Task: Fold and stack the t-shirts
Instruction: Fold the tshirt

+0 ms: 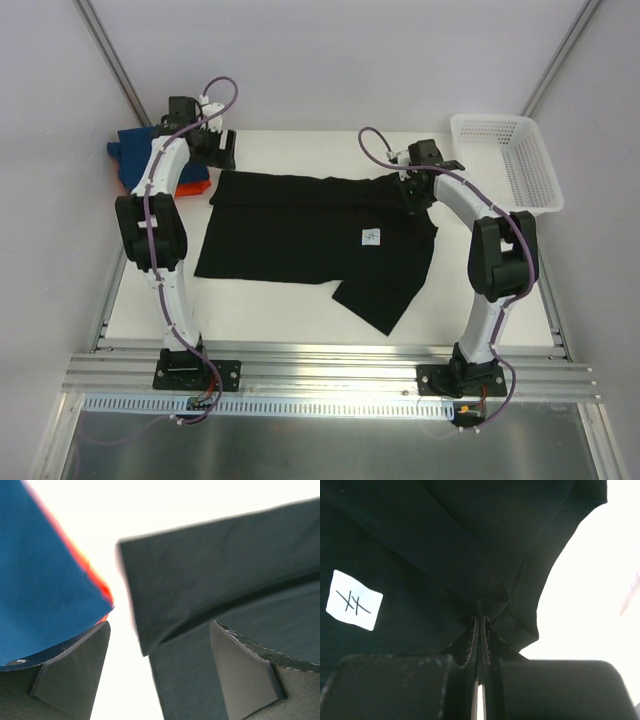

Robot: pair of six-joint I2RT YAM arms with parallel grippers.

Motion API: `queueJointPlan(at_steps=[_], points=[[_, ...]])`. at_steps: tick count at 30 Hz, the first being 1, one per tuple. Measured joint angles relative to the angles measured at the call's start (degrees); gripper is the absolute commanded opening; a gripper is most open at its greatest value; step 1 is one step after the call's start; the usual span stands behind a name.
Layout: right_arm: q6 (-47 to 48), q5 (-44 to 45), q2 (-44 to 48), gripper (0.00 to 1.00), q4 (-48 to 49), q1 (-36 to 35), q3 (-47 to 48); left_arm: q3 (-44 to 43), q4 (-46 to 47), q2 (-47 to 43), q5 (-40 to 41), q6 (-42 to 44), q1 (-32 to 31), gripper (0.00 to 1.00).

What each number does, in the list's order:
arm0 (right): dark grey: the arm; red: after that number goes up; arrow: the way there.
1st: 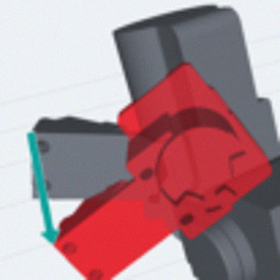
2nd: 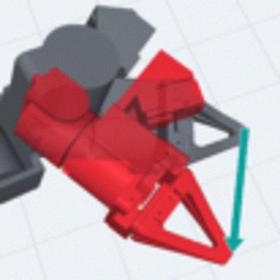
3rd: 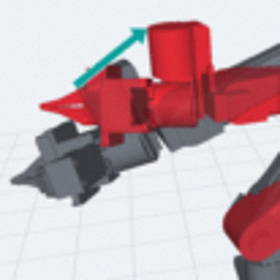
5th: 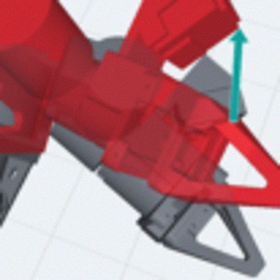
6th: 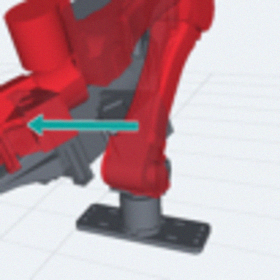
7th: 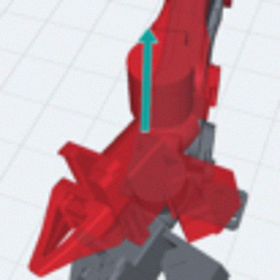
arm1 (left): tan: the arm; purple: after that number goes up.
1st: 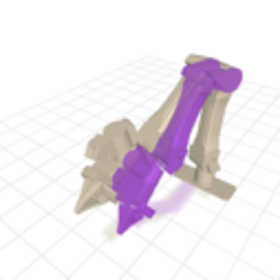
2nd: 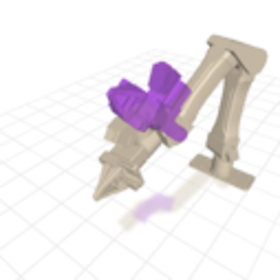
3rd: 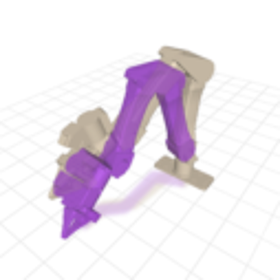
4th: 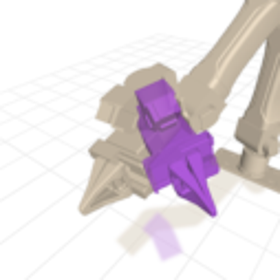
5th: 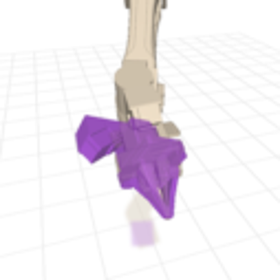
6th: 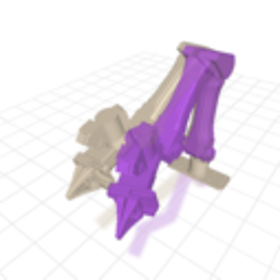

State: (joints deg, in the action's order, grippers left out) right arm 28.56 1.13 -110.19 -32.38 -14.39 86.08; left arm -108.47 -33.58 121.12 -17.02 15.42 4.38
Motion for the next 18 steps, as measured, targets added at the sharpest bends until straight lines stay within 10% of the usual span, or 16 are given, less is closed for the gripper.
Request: queueJointPlan(at_steps=[7, 11, 18], points=[[0.1, -0.1, 1.5, 0.01, 0.1, 0.1, -0.7, -15.0, -0.6, 8.7, -3.7, -3.4, -6.4, 0.68], [0.3, -0.1, 1.9, 0.42, -0.1, 0.2, -1.3, -15.5, -2.0, 12.7, -7.0, -6.1, -9.0, 0.68], [-0.2, -0.1, 3.1, 0.55, -1.4, 0.8, -0.1, -15.4, -4.2, 15.7, -9.5, -9.0, -8.8, 0.67]])
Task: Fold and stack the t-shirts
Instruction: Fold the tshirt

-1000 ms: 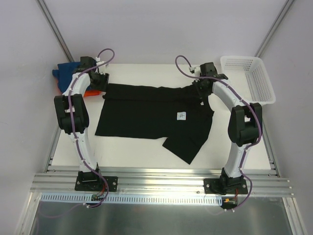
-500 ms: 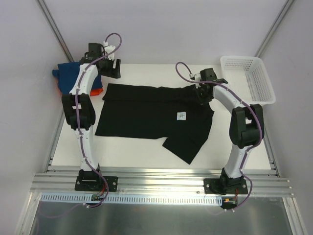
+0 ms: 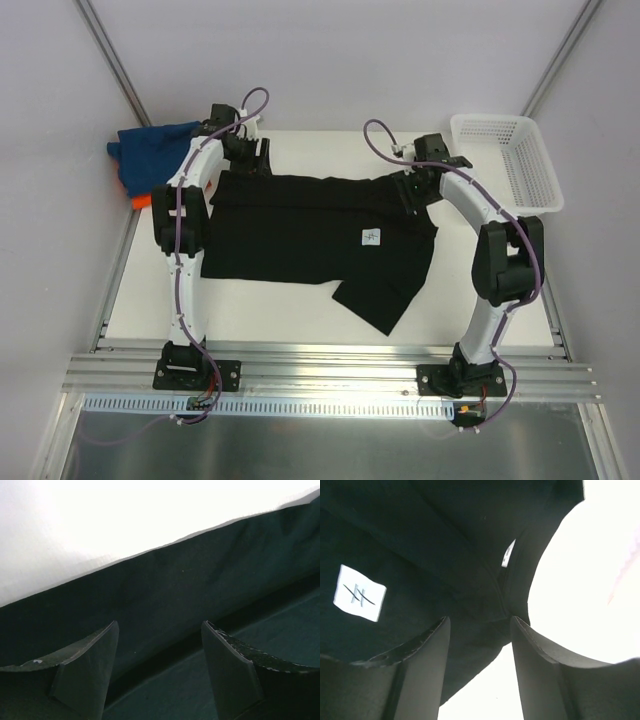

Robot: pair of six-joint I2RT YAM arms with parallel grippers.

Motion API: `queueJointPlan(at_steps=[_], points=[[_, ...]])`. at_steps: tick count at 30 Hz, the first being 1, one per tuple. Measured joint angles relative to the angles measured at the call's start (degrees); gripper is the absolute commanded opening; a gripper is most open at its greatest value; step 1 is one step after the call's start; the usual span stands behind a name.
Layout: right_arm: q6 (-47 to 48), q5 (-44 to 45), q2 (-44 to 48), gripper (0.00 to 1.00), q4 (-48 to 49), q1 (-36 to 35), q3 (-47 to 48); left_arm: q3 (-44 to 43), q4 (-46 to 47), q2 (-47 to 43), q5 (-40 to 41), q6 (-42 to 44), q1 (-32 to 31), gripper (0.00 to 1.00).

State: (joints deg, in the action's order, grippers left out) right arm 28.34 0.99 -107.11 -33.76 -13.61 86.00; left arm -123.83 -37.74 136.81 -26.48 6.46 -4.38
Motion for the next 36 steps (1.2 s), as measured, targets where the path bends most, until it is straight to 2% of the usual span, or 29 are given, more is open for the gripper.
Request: queueJointPlan(at_steps=[6, 15, 26, 32, 36], points=[[-1.4, -1.6, -2.1, 0.51, -0.4, 0.2, 8.0, 1.6, 0.2, 0.0, -1.7, -1.7, 0.4, 0.66], [-7.7, -7.3, -13.3, 0.5, -0.1, 0.6, 18.3, 7.3, -0.4, -0.1, -3.8, -2.8, -0.2, 0.64], [-15.6, -14.4, -20.7, 0.46, -1.3, -0.8, 19.8, 7.7, -0.6, -1.6, -5.5, -3.8, -0.2, 0.63], [-18.3, -16.5, -21.0, 0.46, -1.4, -2.9, 20.0, 7.8, -0.6, -1.7, -6.1, -4.4, -0.2, 0.63], [-20.5, -17.5, -18.3, 0.45, -1.6, -4.3, 15.5, 7.8, -0.6, -1.7, -6.4, -4.6, -0.2, 0.63]])
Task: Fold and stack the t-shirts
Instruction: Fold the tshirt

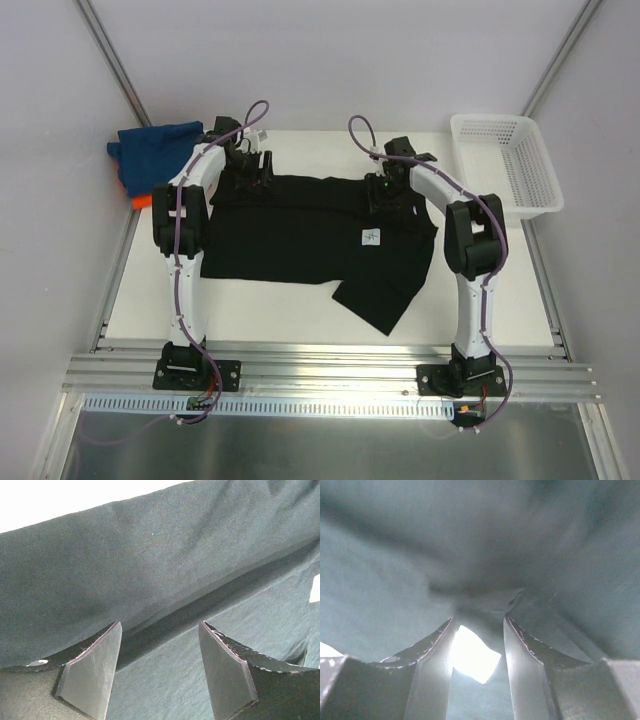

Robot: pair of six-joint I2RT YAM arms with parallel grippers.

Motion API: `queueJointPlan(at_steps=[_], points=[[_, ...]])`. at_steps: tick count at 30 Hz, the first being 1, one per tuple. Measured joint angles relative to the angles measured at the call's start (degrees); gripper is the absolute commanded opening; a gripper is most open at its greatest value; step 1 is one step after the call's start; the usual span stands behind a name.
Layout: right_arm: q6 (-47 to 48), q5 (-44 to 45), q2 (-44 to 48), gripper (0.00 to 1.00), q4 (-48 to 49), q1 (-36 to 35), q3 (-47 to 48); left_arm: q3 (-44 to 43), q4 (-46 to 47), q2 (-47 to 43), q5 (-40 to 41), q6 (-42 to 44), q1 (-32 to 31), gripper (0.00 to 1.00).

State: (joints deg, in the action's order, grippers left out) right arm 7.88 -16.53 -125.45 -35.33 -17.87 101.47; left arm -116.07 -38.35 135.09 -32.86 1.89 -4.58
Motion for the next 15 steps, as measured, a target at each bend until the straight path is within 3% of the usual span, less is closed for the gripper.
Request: queueJointPlan(at_steps=[9, 15], points=[[-4.8, -3.1, 14.3, 0.45, -2.7, -4.3, -15.3, 0.0, 0.0, -0.5, -0.2, -1.0, 0.0, 0.62], [-4.9, -3.2, 18.9, 0.45, -3.8, -6.3, -16.7, 0.3, 0.0, -1.6, -1.2, -1.2, 0.0, 0.62]])
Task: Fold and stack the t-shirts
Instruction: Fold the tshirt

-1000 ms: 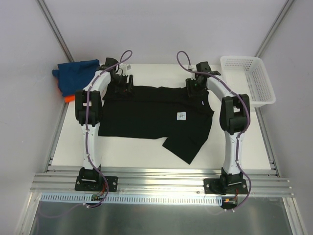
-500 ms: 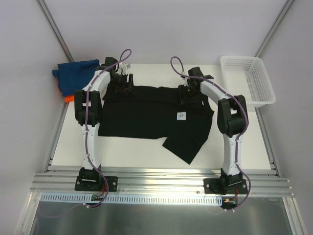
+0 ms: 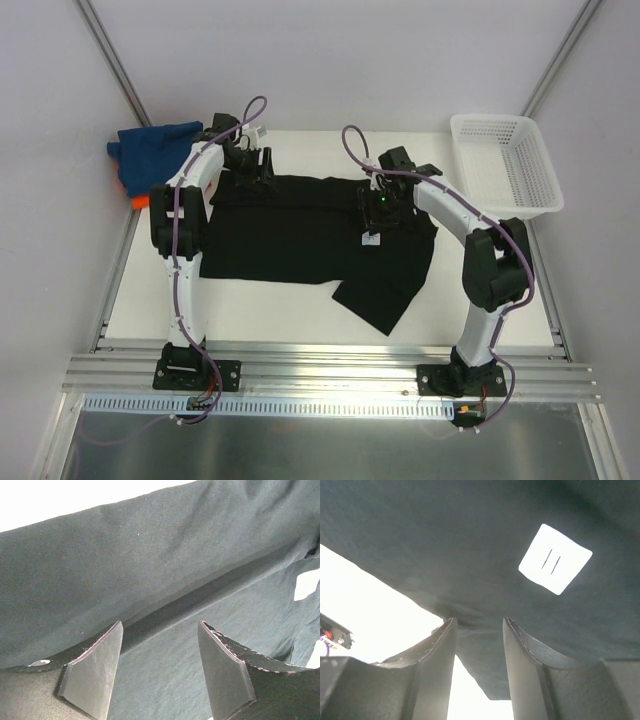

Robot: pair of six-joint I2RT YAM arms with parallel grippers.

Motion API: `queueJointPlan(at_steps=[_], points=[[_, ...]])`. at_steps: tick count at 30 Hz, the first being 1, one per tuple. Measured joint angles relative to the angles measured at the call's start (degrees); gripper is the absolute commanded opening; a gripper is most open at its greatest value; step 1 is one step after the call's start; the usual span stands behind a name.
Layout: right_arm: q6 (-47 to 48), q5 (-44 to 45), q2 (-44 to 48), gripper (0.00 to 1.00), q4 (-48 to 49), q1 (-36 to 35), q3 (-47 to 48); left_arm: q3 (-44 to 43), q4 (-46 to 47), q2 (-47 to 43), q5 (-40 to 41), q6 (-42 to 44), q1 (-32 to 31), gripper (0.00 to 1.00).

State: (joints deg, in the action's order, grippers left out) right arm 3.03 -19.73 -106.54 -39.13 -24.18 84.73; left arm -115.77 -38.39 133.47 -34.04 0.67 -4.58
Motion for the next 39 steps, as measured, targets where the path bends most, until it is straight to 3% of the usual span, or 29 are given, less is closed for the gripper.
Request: queueJointPlan(at_steps=[13, 26, 39], points=[[3.8, 2.0, -14.3, 0.44, 2.0, 1.9, 18.5, 2.3, -0.1, -0.7, -0.3, -0.1, 0.0, 0.61], [7.1, 5.9, -24.3, 0.44, 3.5, 6.5, 25.4, 3.2, -0.1, -1.6, -0.5, -1.0, 0.0, 0.61], [7.1, 6.6, -26.6, 0.44, 5.5, 6.7, 32.8, 3.7, -0.1, -2.0, -0.5, -2.6, 0.0, 0.6]])
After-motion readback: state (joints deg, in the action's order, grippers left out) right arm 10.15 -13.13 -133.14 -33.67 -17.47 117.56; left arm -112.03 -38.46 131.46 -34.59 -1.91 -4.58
